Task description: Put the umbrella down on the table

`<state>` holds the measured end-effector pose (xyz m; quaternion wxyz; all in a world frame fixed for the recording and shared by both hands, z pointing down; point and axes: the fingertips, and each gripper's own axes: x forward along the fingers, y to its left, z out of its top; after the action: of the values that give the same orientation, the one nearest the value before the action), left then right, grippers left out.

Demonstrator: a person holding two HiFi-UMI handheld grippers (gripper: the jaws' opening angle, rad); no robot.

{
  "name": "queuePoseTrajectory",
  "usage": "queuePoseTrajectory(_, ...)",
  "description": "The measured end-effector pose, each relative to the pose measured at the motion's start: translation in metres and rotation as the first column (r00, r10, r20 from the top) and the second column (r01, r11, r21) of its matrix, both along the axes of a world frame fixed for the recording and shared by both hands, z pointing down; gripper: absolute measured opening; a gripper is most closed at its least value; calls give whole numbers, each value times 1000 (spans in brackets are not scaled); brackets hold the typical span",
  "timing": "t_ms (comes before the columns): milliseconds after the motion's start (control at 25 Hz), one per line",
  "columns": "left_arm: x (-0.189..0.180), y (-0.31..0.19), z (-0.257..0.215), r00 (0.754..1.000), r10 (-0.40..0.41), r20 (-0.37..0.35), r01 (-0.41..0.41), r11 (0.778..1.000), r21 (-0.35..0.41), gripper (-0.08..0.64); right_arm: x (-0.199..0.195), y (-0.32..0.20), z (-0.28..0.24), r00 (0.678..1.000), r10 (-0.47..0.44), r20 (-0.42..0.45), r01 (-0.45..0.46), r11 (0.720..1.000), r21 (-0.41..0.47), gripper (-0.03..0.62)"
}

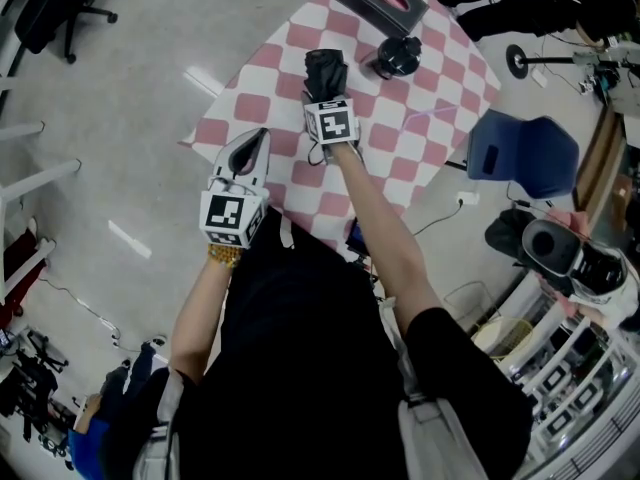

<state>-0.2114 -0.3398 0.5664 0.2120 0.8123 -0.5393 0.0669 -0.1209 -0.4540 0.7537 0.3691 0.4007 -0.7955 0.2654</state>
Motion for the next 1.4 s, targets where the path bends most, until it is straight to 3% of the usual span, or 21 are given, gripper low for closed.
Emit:
queuePoseTrajectory(680,-10,-3,8,1000,-5,-9,5,1000,-13,14,2,-15,20,999,32,-39,-33,999,-35,202)
queuePoseTrajectory(1400,-12,-3,9,1000,4,-1,-4,1000,-16,14,5,-16,16,999,49,-7,-49,999,-20,241)
